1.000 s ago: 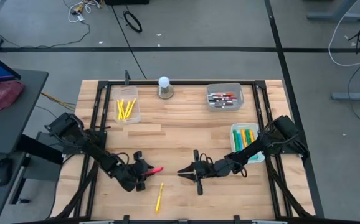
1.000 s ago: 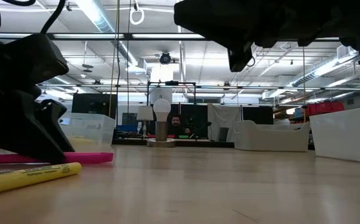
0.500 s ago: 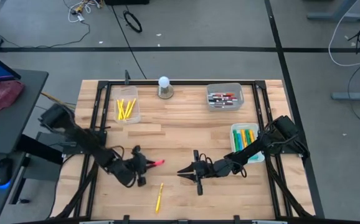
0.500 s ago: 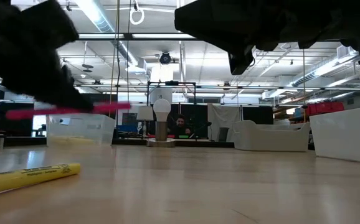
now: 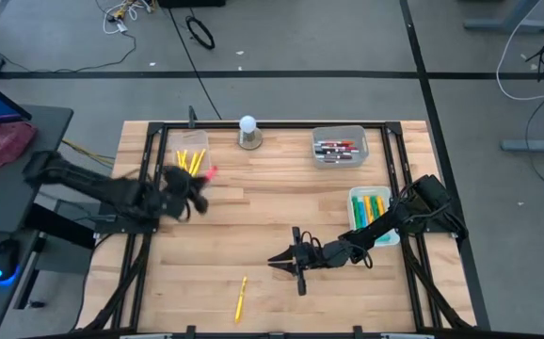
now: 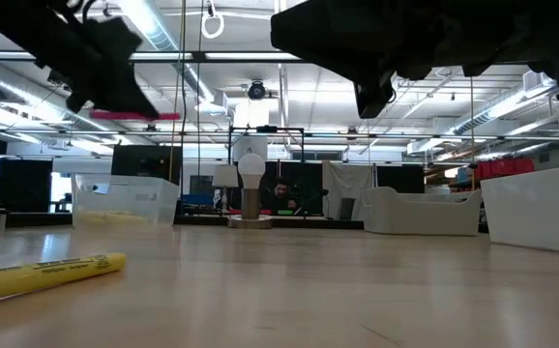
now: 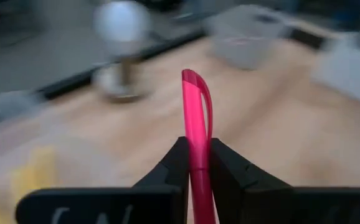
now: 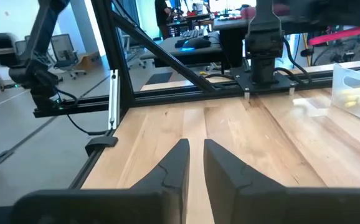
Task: Pick & Place Markers
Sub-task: Put the pink pen into the transparent bin
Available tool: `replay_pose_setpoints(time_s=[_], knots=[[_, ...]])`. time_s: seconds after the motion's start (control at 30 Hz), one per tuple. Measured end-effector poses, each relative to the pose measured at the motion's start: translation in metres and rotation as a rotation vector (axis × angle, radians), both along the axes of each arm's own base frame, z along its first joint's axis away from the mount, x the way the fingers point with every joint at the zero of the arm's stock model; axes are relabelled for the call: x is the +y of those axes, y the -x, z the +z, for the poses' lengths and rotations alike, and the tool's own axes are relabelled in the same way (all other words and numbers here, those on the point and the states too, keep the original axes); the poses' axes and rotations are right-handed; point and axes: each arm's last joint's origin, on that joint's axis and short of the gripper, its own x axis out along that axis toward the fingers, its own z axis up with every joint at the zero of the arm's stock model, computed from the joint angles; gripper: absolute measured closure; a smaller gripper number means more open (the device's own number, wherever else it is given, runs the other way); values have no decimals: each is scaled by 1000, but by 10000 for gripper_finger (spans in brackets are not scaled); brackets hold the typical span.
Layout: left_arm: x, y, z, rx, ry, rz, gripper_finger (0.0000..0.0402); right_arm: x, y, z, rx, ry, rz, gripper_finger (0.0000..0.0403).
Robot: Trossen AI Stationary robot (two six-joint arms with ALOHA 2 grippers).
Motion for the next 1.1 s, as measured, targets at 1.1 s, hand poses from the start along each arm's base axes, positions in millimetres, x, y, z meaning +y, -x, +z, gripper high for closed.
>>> replay_pose_setpoints(time_s=[1.1], knots=[[154, 10, -64, 430, 386, 508, 335, -8, -4, -2, 24, -18, -27, 356]])
